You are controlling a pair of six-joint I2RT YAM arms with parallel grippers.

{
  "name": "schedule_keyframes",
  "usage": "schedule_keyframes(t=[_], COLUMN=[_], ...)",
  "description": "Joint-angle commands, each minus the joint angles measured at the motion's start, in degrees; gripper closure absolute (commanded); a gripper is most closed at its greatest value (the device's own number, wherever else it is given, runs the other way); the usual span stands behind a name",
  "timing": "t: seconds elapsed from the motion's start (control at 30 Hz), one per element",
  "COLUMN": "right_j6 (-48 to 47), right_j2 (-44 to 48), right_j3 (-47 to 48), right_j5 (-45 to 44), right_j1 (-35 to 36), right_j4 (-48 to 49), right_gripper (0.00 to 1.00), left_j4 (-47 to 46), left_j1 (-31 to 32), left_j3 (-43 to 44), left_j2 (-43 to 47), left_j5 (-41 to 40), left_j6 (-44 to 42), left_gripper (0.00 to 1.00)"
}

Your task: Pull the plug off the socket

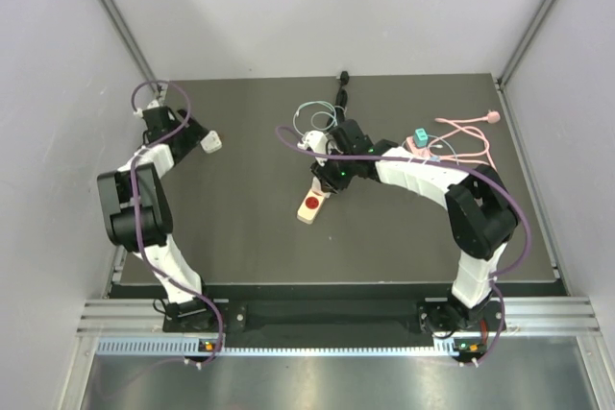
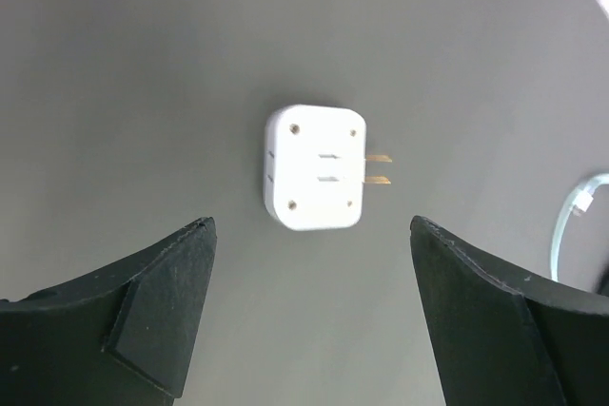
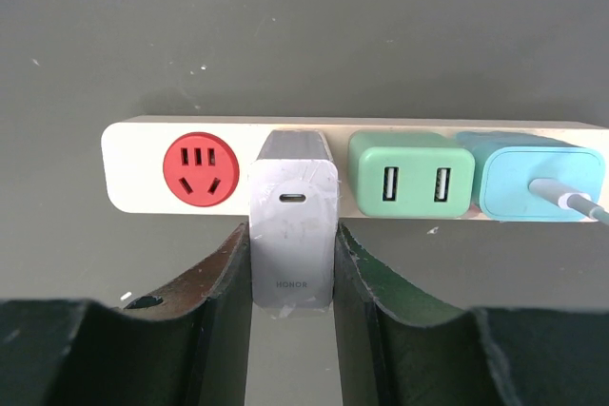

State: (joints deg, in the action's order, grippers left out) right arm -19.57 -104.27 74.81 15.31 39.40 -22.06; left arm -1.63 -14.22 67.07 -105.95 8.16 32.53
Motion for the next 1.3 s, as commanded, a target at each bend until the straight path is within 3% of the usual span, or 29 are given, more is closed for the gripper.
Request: schedule_keyframes(t=[0.0, 0.23, 0.53, 0.67, 0.83, 1.27], right_j6=[-2.22, -4.33, -6.44, -7.58, -9.25, -9.7], right_j2=[2.05, 1.44, 1.61, 1.61, 2.31, 5.48], right_j3=[-0.71, -1.07, -1.24, -1.15, -1.42, -3.44], right_j5=[-1.87, -0.46, 0.16, 1.03, 1.83, 11.49], right_j1=[-2.13, -2.22, -2.22, -2.22, -2.13, -6.26], right_j4=[-1.58, -2.01, -2.72, -3.42, -4.04, -3.34], right_gripper=[1.0, 0.99, 1.0, 1.0, 1.0, 1.0], left_j4=[1.36, -3.03, -5.39, -8.65, -11.38, -20.95], left_j1=[-0.28, 6.21, 24.4, 29.5, 33.73, 39.52], left_j3=[-1.94, -13.51, -28.28, -32.96, -35.87, -36.84], left_j2=[6.98, 17.43, 32.47, 35.46, 34.94, 23.87], left_j5=[2.08, 13.01, 10.39, 10.46, 10.73, 15.57], left_j6=[-3.27, -1.86, -0.98, 1.56, 2.71, 9.74], left_gripper=[0.12, 0.13, 0.17, 0.25, 0.29, 0.21])
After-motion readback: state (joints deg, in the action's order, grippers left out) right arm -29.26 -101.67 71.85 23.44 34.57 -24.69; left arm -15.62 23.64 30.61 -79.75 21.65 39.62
